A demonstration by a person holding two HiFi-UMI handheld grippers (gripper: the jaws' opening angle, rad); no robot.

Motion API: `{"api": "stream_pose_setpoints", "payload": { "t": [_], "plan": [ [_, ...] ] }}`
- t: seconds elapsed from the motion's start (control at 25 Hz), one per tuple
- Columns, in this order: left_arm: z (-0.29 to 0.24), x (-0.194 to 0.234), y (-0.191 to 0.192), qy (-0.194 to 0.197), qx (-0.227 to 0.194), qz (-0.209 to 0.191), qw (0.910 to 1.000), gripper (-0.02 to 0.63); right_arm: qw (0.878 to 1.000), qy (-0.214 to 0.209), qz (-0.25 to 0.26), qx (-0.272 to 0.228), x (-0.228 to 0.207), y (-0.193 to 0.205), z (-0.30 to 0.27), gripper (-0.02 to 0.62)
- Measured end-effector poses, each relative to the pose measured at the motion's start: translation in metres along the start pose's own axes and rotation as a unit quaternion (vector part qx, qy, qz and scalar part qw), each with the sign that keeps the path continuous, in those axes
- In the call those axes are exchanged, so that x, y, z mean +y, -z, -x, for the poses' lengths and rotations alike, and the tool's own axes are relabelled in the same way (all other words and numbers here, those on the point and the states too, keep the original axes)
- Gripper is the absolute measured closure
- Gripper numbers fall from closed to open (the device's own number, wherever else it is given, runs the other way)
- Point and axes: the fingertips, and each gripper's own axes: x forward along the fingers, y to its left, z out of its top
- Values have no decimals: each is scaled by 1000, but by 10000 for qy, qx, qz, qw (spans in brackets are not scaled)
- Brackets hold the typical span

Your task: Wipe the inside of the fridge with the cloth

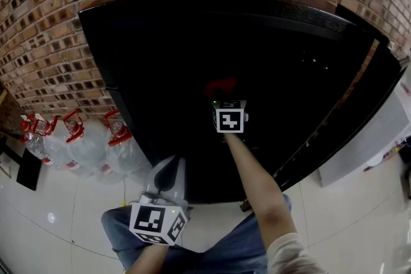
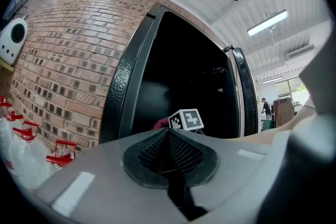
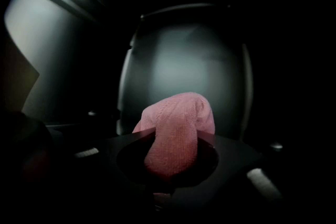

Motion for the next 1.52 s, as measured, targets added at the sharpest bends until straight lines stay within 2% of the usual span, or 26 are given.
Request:
{"api": "stream_pose_setpoints", "payload": {
  "t": [0.16, 0.4, 0.76, 0.92, 1.12, 1.24, 1.36, 1.52],
  "plan": [
    [-4, -7, -4, 85, -38, 47, 9999, 616, 9981, 512, -343, -38, -38, -4, 17, 571],
    [-9, -12, 0, 106, 42, -16, 9999, 617, 9973, 614, -393, -40, -51, -7, 32, 571],
    [-5, -30, 9, 228, 180, 78, 9995, 617, 9984, 325, -317, -344, -30, -10, 110, 571],
    [0, -35, 12, 245, 188, 137, 9994, 618, 9976, 236, -49, -653, -12, -11, 161, 571],
    [1, -45, 18, 281, 171, 126, 9994, 618, 9938, 369, -116, -1043, -4, 4, 231, 571],
    [1, -51, 25, 325, 211, 145, 9991, 617, 9934, 428, -43, -1066, -2, 18, 253, 571],
    [1, -53, 26, 326, 171, 194, 9991, 618, 9934, 284, -50, -1112, 2, 18, 260, 571],
    [11, -49, 34, 135, 213, 136, 9996, 617, 9881, -135, 121, -1527, 28, 8, 284, 571]
  ]
}}
